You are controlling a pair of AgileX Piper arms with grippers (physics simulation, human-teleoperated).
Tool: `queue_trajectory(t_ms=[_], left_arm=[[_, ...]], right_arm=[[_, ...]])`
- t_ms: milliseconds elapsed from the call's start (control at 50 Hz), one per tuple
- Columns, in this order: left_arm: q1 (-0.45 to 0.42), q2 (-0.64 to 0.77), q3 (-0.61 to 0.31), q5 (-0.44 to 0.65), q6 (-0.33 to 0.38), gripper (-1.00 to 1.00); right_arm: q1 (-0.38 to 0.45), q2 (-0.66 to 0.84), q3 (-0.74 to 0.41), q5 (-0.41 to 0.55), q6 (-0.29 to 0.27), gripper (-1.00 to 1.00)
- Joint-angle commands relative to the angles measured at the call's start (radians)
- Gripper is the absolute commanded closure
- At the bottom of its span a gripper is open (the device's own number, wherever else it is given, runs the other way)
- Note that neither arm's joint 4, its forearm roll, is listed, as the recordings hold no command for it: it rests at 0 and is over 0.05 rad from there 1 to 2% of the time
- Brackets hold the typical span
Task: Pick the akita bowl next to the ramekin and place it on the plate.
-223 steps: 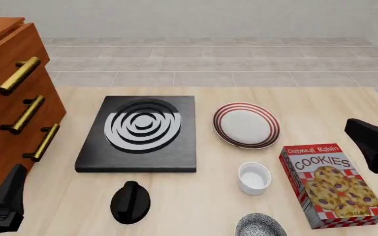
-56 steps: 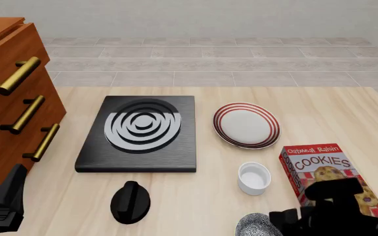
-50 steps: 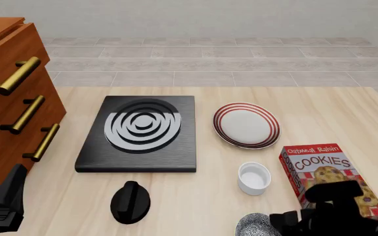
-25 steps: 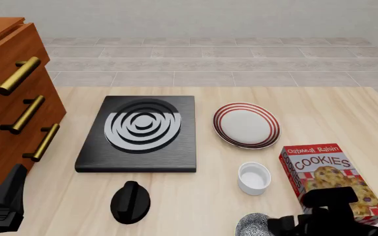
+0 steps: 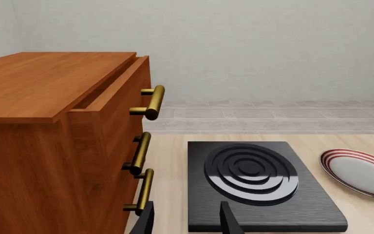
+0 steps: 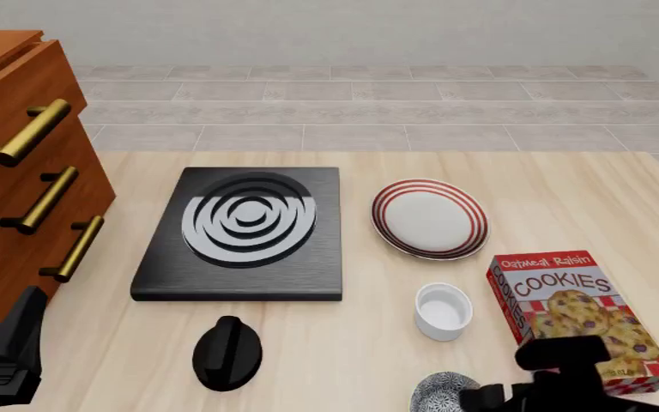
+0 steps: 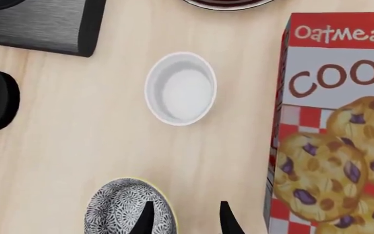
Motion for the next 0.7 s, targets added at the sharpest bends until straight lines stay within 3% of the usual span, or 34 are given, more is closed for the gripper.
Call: queue_trajectory(t_ms=[20, 220, 240, 340, 700], left_arm=[[0.000, 0.000, 0.000, 0.000, 0.000, -1.00], [0.000, 0.000, 0.000, 0.000, 0.000, -1.00], [0.000, 0.000, 0.000, 0.000, 0.000, -1.00], [0.000, 0.000, 0.000, 0.000, 0.000, -1.00], [0.000, 0.000, 0.000, 0.000, 0.000, -1.00]], right_arm=[[0.013, 0.072, 0.022, -0.087, 0.016, -1.00], [0.022, 0.114, 0.041, -0.143, 0.030, -1.00], [0.015, 0.108, 0.044, -0.141, 0.022, 1.00], [0.021, 0.131, 0.049, -0.167, 0.027, 1.00], [0.003, -0.052, -0.038, 0.045, -0.025, 1.00]])
